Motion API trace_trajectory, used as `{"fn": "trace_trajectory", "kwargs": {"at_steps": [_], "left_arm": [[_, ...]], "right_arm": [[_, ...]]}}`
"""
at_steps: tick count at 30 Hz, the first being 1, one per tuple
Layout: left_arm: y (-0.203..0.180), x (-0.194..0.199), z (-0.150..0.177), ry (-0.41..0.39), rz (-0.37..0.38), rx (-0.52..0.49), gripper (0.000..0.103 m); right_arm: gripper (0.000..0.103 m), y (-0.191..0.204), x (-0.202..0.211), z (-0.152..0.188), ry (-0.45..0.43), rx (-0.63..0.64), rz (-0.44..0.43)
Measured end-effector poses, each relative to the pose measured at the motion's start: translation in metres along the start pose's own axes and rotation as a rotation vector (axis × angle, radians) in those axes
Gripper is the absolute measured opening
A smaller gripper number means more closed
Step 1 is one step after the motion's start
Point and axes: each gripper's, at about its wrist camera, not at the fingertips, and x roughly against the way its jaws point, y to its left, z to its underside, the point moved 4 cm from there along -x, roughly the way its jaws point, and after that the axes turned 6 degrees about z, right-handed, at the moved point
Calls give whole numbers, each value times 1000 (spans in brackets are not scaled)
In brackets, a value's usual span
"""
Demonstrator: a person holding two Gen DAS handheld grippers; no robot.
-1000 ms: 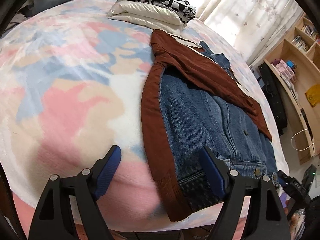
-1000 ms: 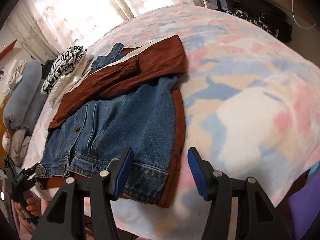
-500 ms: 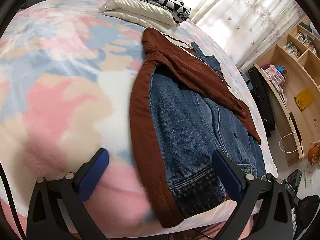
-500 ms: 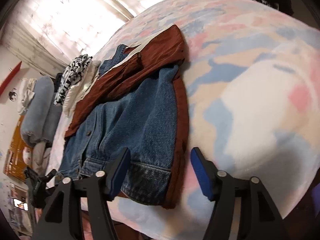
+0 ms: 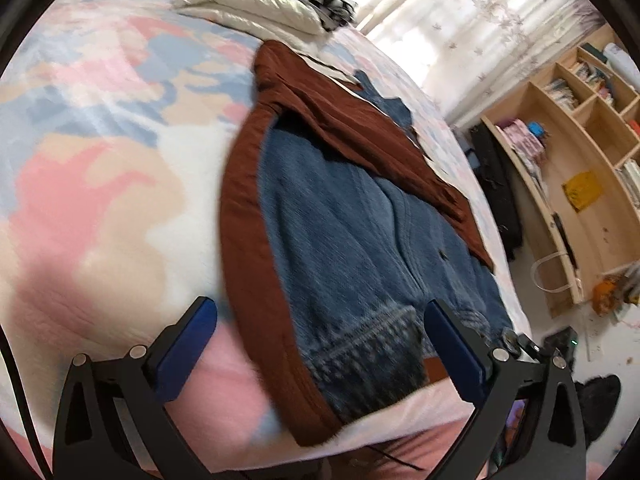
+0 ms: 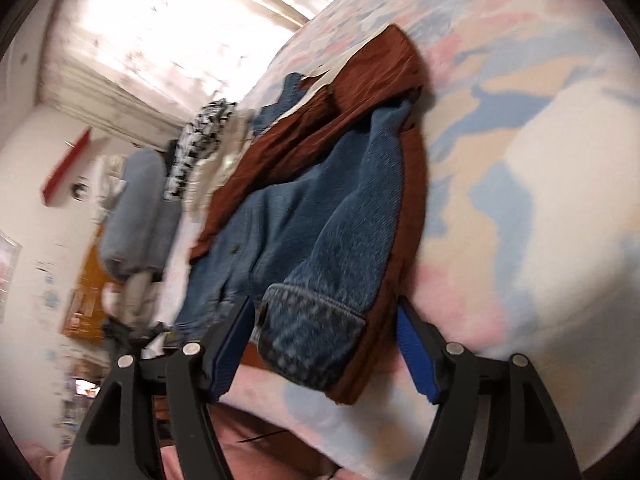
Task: Fold large clothes
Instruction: 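Position both tools at the denim waistband hem of the jacket, then close both tools on the denim hem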
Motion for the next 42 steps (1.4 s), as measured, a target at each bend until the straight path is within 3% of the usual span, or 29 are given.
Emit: {"fn": "trace_trajectory", "kwargs": {"at_steps": [8, 16, 24, 34, 37, 38, 39, 41, 42], "left_arm": [[6, -10, -2, 24, 88, 31, 102], [5, -11, -3, 129, 134, 33, 102], [2, -31, -9, 134, 102, 0, 102], [-4, -40, -22, 88, 189, 19, 102], [-7, -43, -25, 61, 213, 29, 102], [-7, -42, -25, 44, 216, 33, 102], [-8, -42, -26, 25, 220, 36, 99], [-8, -40, -27, -13, 222, 42, 88], [-6, -38, -27, -23, 221, 48, 76]], "right_arm": [[71, -15, -2, -5, 1, -87, -121], [68, -22, 10, -6, 108, -131, -88], [71, -24, -10, -13, 85, -164, -146], [70, -8, -17, -32, 50, -120, -222], [61, 0, -23, -35, 46, -87, -214], [44, 2, -25, -36, 43, -72, -203], [41, 3, -26, -36, 41, -66, -205], [41, 5, -25, -36, 25, -53, -208], [41, 7, -26, -36, 21, -47, -208]]}}
